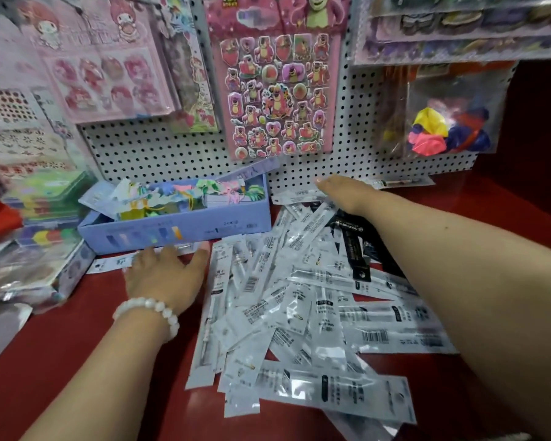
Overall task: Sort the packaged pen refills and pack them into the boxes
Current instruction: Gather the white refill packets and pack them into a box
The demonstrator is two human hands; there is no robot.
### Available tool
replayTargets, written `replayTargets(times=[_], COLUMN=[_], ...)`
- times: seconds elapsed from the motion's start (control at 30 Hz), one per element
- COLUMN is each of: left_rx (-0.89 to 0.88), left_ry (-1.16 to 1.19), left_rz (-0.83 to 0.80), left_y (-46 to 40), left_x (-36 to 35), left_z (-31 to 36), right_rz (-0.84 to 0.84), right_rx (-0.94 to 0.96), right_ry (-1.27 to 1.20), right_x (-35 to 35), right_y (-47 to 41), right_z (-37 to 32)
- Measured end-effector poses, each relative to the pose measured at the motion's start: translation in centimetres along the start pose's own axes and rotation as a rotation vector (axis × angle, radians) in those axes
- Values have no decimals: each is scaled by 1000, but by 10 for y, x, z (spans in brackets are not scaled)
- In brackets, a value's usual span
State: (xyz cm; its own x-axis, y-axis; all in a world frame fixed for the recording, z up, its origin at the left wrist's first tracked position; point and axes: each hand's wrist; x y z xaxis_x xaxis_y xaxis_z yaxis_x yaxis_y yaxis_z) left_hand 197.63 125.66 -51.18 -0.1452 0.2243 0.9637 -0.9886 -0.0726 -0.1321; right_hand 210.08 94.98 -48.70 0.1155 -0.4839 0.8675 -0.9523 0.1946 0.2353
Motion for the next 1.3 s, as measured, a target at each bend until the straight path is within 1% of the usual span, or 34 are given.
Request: replayTargets(times=[0.07,0.1,0.17,0.27,0.3,0.37,0.4,0.43,0.47,0.53,0.6,0.63,0.67,0.7,0.8,0.83,0.9,0.97,1.0,1.1,1.23,1.3], left_rx=[11,-2,-46,-115,-139,-181,-200,-201,-198,-188,-90,-67,-117,-215,-577,-673,-843,-909,-900,-830,-769,-730], left_ry=[6,-13,-60,-83,-34,92,102,70,24,-32,61,132,173,158,70,32,-28,-78,-104,-158,-151,-121], left_rz=[-131,-165,-185,-222,-207,-119,-55,-24,-32,-117,-181,-198,-226,-277,-491,-564,-636,-618,-598,-553,-444,-402], left_y=[-3,-4,-3,7,10,13,12,8,6,9,23,31,35,42,70,82,106,116,115,110,107,106], left_x=[-4,-5,-3,3,6,13,15,16,16,13,13,16,20,26,49,53,51,39,33,23,10,7], left_z=[-5,-6,-3,7,9,12,9,3,-3,-9,2,13,23,33,61,69,79,75,73,71,66,64], right_rz=[-26,-25,-18,-44,-54,-91,-113,-116,-87,-4,51,41,26,13,7,-1,-20,-31,-23,27,162,186], right_rx=[-24,-36,-34,82,117,153,154,154,137,71,3,-38,-72,-80,-68,-85,-147,-188,-195,-188,-198,-158], right_ry=[-7,-33,-90,-98,-99,-117,-161,-226,-281,-307,-229,-210,-193,-173,-132,-123,-94,-94,-88,-63,-3,157], right_x=[-7,-10,-14,-17,-18,-17,-14,-10,-5,9,21,26,30,33,39,40,41,40,38,36,36,38], right_y=[1,2,8,26,31,42,45,45,43,32,17,11,4,-1,-16,-19,-21,-20,-18,-10,6,18], right_z=[-5,-6,-6,-3,0,3,4,3,4,8,20,27,33,38,47,51,58,61,62,62,67,67])
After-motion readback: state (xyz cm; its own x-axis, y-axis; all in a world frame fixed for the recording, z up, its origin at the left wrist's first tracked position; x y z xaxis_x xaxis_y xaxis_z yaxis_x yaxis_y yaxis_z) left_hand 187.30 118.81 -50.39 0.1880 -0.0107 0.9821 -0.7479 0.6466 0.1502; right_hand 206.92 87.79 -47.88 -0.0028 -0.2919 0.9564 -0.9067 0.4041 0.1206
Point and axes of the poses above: each hand's wrist, its own y-axis away from the middle knuckle, its own x-axis out of the back of the hand, z = x × y, and after that the axes turned 15 degrees about -x, right-handed
